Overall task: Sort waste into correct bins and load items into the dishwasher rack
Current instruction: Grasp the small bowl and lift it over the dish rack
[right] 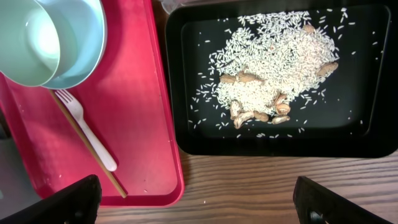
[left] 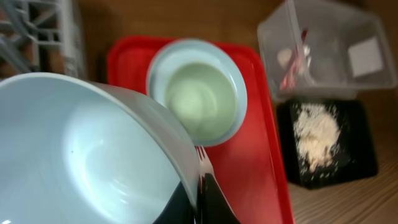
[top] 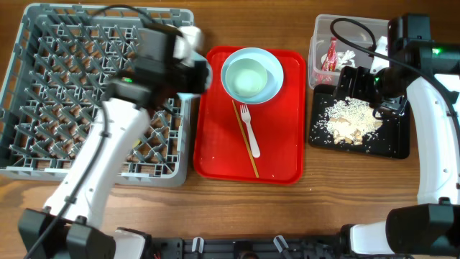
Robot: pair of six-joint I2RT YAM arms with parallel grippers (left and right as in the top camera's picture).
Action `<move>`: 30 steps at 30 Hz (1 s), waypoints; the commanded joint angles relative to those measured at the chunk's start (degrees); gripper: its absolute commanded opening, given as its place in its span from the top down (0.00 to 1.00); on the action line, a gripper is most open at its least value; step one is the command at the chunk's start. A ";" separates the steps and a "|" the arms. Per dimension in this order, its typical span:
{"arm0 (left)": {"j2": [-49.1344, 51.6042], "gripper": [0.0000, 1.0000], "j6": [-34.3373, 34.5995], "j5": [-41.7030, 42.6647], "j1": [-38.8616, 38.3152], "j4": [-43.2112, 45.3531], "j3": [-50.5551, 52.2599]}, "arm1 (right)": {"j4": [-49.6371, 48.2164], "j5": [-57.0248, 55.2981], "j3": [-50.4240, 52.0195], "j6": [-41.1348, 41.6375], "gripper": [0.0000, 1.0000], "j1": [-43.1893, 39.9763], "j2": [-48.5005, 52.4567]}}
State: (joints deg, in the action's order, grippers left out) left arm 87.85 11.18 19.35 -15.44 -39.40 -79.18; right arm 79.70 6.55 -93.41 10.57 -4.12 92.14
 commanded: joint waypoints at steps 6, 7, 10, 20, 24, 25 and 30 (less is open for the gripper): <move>4.15 0.96 -1.97 33.75 19.78 6.25 -0.76 | 0.09 -0.61 -0.96 0.11 0.00 -0.02 -0.61; 5.42 0.96 -1.97 36.48 21.62 6.97 -0.76 | 0.11 -0.59 -0.96 0.09 0.00 -0.02 -0.61; 8.59 0.96 -1.97 43.41 25.09 8.83 -0.76 | 0.11 -0.61 -0.96 0.09 0.00 -0.02 -0.61; 21.16 0.96 -0.22 58.45 32.92 19.98 -0.76 | 0.13 -0.59 -0.96 0.11 0.00 -0.02 -0.61; 24.37 0.96 -0.20 58.45 34.77 21.44 -0.76 | 0.26 -0.59 -0.96 0.13 0.00 -0.02 -0.61; 24.96 0.96 -0.20 58.45 35.30 21.46 -0.76 | 0.33 -0.59 -0.96 0.11 0.00 -0.02 -0.61; 27.23 0.96 -0.20 58.42 37.62 21.42 -0.76 | 0.52 -0.59 -0.96 0.09 0.00 -0.02 -0.61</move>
State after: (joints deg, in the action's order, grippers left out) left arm 112.97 11.00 76.79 20.38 -18.11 -79.18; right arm 79.96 6.55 -93.38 10.57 -4.12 92.14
